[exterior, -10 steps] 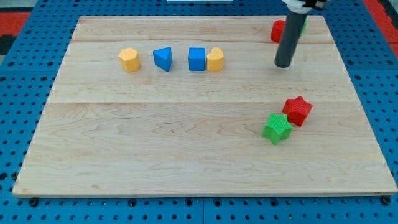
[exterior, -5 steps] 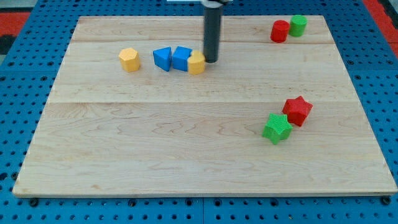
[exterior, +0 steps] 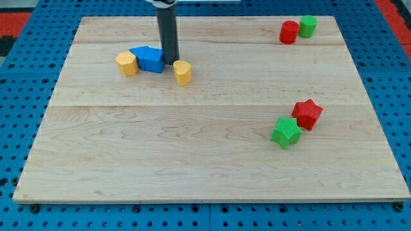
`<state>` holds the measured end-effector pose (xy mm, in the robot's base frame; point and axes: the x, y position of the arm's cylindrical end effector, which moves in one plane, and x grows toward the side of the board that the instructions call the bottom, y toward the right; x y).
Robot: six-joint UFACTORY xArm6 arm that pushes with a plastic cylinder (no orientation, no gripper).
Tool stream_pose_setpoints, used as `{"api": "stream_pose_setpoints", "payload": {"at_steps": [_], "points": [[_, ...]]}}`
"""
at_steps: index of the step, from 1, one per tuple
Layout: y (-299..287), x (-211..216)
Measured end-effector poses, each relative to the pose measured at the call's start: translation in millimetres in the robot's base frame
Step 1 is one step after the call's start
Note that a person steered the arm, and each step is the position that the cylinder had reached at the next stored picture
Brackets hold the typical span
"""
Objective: Slide the blue cube and blue triangle to the top left
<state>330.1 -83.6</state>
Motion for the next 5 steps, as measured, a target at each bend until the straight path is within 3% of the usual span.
{"api": "stream_pose_setpoints", "payload": {"at_steps": [5], "points": [[-87, 0]]}}
